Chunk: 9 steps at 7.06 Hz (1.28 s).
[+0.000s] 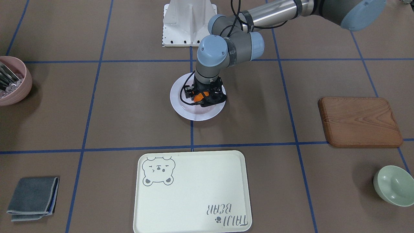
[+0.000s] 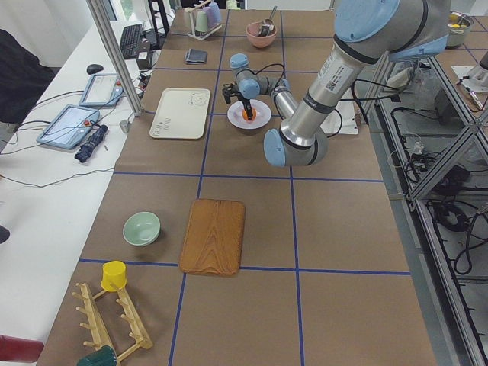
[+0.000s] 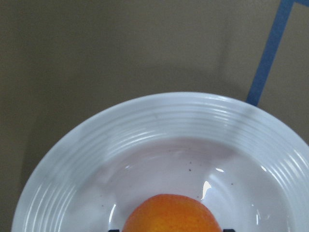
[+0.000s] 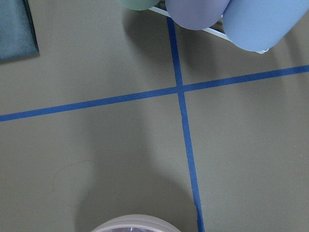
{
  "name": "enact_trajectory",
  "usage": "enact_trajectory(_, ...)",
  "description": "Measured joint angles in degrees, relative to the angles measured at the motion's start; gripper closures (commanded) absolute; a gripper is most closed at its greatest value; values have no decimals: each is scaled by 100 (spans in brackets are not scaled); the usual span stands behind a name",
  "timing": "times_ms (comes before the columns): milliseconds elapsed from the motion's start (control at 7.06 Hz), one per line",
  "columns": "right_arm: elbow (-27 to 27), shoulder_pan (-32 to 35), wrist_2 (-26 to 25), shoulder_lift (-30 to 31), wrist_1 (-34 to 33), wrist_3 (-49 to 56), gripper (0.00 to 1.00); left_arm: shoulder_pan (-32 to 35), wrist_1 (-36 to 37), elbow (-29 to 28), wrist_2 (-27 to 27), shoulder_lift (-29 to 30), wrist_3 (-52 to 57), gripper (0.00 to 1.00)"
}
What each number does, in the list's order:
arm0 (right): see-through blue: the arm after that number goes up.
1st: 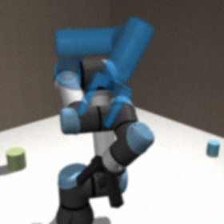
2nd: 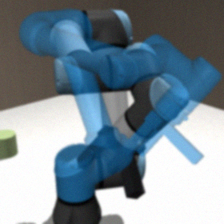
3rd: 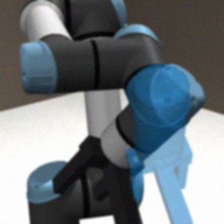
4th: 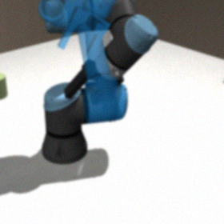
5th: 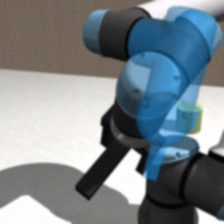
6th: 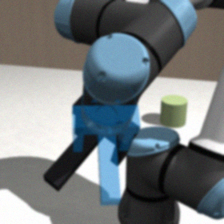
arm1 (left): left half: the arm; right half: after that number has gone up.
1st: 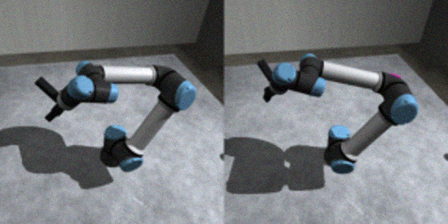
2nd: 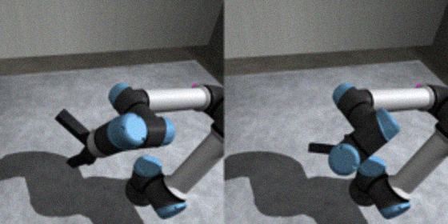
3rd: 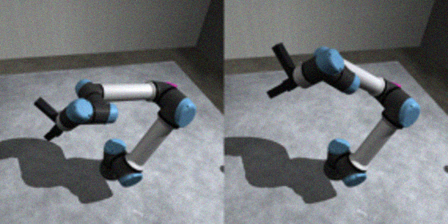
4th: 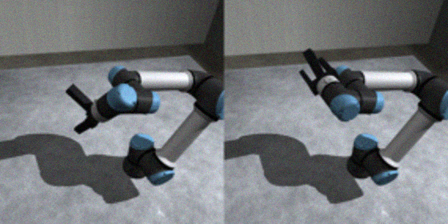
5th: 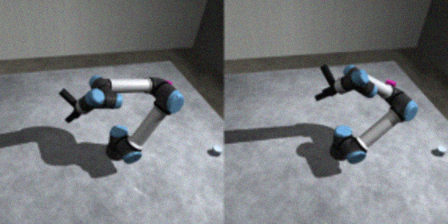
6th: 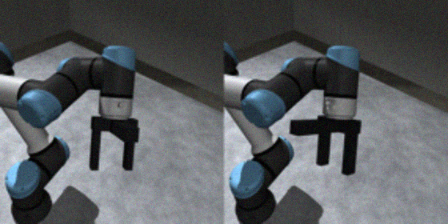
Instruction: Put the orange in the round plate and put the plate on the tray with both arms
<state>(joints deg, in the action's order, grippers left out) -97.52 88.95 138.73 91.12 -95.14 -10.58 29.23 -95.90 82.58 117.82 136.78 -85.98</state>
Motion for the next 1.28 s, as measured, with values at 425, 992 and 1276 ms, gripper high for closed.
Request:
enact_trajectory(425,-334,-270,121,-263,32,-91,0,187,36,573,-252,-247,33,1)
enact_trajectory(992,-761,-2350,-7,-1805,798,-3641,0,1510,27,1260,-317,-1351,1502,1)
enact_trajectory(1276,-563,-3396,-699,-2020,2597,-5690,0,1991,-6,1333,-485,-1712,1789,1)
